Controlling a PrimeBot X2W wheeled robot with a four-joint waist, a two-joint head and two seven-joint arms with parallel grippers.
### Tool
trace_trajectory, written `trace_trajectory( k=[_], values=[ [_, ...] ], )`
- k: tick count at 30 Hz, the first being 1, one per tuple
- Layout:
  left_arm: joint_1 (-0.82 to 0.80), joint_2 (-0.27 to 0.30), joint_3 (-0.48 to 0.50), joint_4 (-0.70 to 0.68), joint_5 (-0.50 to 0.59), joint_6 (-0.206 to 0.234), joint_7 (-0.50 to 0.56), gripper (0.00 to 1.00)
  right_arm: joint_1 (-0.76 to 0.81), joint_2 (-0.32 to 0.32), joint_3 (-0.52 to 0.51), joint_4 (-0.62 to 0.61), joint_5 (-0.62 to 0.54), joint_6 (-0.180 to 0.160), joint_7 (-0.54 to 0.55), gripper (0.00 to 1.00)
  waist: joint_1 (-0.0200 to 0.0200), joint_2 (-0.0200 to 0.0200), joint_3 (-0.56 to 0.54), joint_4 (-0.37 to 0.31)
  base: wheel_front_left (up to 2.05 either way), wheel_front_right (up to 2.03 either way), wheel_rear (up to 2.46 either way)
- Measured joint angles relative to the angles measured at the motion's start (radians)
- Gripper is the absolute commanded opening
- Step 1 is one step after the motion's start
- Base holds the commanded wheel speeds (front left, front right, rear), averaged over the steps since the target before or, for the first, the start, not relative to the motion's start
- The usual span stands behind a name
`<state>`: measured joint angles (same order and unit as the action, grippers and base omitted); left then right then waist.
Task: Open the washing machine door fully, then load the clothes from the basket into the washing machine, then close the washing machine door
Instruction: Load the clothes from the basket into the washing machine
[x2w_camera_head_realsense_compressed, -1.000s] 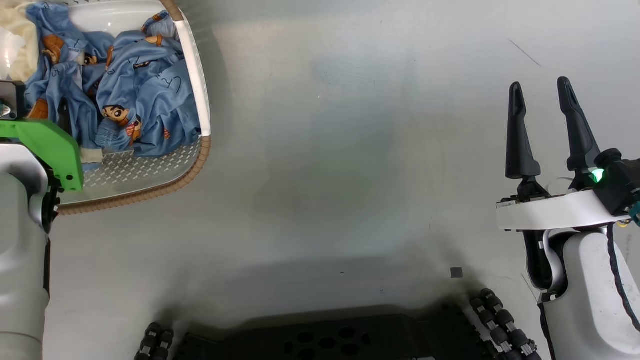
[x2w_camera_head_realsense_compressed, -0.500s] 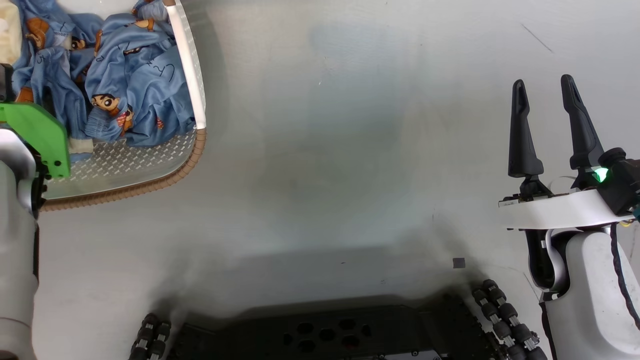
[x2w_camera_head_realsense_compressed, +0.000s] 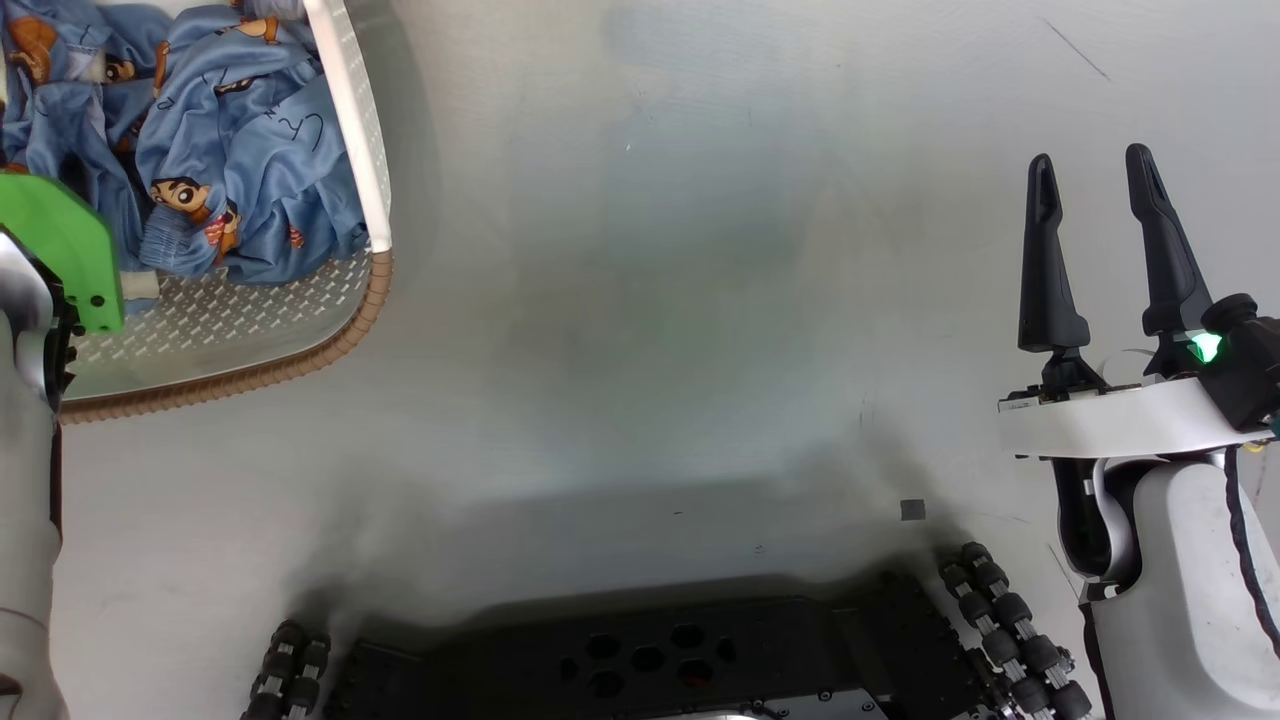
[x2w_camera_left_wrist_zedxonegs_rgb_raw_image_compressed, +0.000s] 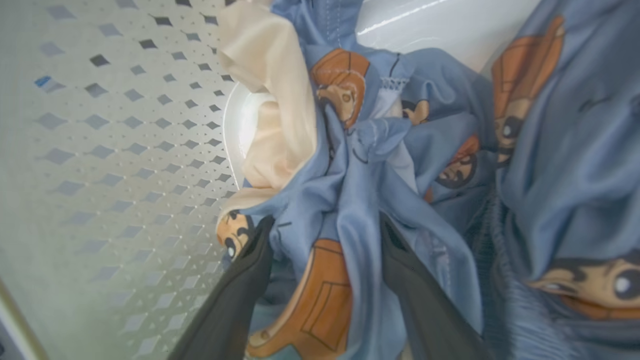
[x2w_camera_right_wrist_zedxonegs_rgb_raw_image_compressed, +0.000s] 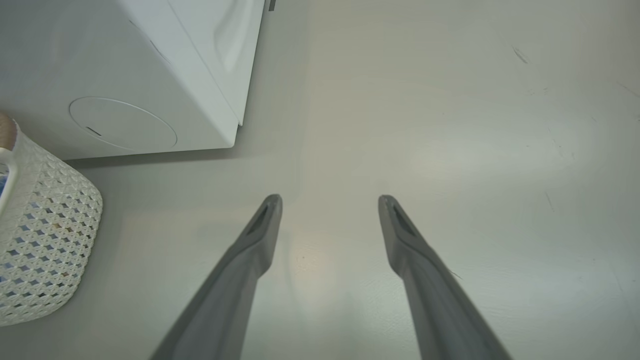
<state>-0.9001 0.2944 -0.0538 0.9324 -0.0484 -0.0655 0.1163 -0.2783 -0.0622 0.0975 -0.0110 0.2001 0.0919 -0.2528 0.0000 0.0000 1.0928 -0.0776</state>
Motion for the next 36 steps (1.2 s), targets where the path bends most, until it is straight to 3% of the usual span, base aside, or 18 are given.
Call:
trace_trajectory(
  k=[3,4,6,7,23,36],
  values=[
    [-0.005,0.000,-0.008,0.023,0.004,0.000,0.024,1.00,0.000,0.000,0.000,0.000,0.000,0.000,0.000,1.00,0.0000,0.0000,0.002,-0.002,0.00,0.00,0.00],
    [-0.006,0.000,-0.010,0.036,0.007,0.000,0.033,0.92,0.000,0.000,-0.001,0.000,0.000,0.000,0.000,1.00,0.0000,0.0000,0.003,-0.003,0.00,0.00,0.00],
    [-0.011,0.000,-0.011,0.048,0.013,0.000,0.037,0.34,0.000,0.001,-0.001,-0.001,0.000,0.003,0.000,1.00,0.0000,0.0000,0.004,-0.004,0.00,0.00,0.00],
    [-0.015,0.000,-0.012,0.055,0.014,0.000,0.039,0.00,0.000,0.001,-0.001,-0.002,0.001,0.003,0.000,1.00,0.0000,0.0000,0.004,-0.005,0.00,0.00,0.00],
    [-0.022,-0.030,-0.001,0.096,-0.007,-0.002,-0.069,0.00,-0.028,0.002,-0.019,0.003,0.002,0.004,0.000,1.00,0.0000,0.0000,-0.050,-0.002,0.00,0.00,0.00],
    [0.033,-0.064,0.026,0.101,-0.064,-0.023,-0.281,0.00,-0.045,0.003,-0.026,0.042,0.000,0.012,0.000,1.00,0.0000,0.0000,-0.164,0.014,0.00,0.00,0.00]
  ],
)
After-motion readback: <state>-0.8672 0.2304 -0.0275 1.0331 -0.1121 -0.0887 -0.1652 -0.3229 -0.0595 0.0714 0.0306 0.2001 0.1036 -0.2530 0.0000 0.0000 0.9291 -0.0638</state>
